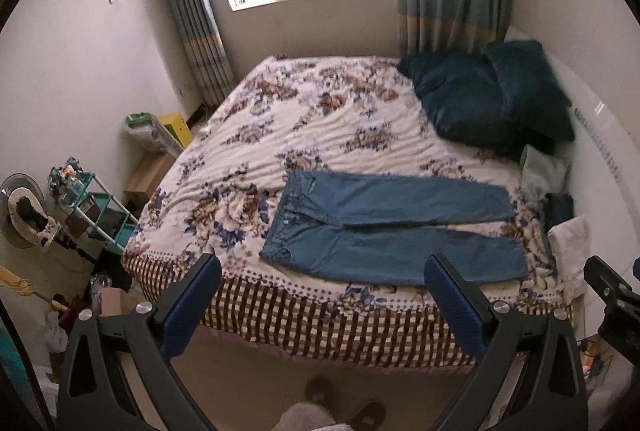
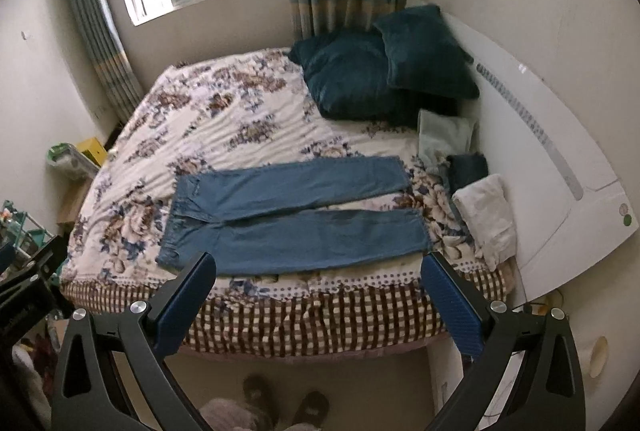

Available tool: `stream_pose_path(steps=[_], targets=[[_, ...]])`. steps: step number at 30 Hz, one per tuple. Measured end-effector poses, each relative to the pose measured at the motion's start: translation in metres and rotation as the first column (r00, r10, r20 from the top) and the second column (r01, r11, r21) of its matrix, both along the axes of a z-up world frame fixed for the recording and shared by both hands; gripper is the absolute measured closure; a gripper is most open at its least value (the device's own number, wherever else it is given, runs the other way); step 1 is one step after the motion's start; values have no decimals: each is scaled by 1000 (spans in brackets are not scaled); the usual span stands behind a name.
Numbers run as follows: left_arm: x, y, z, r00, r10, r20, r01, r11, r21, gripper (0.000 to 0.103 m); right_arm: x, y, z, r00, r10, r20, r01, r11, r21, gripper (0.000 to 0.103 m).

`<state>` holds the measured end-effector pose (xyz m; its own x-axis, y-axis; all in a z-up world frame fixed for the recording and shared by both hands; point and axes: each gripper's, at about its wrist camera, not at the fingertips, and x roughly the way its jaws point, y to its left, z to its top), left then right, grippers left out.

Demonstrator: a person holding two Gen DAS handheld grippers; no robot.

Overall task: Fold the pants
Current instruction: 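Grasp the jeans leg hems with the left gripper while the right gripper grasps too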

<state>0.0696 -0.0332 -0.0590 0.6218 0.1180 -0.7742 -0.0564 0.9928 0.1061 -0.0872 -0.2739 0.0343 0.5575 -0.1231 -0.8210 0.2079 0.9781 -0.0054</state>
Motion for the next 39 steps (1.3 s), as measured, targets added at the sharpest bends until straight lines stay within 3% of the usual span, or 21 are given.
stream_pose_path(steps=[6,15,19,27,30,33,36,39], targets=[[55,-19,-36,998,-24,-64,26,999,26,0,68,-27,-59,996,-40,-81,42,999,15,0],[203,-30,-108,984,-75,-163,81,996,28,0,217,-59,-153,975,-128,-184,143,987,68,0],[281,-36,-154,973,-85,-214,94,995,33,0,306,-70,-213,957,-148,-249,169,984,64,0],[407,-55,-258,937,-79,-341,112,991,78,0,454,-78,-339,937,-94,-337,107,994,22,0],[450,-67,-307,901,-105,-421,155,984,86,0,502,-87,-390,924,-61,-379,82,996,40,0],[494,-85,-365,848,-163,-505,252,961,112,0,555,-96,-453,909,-12,-417,22,1000,19,0],[535,-101,-424,779,-228,-584,359,926,118,1,601,-105,-523,866,63,-497,-62,998,20,0],[568,-111,-478,716,-268,-645,434,894,111,9,648,-104,-588,806,172,-566,-179,983,44,0]])
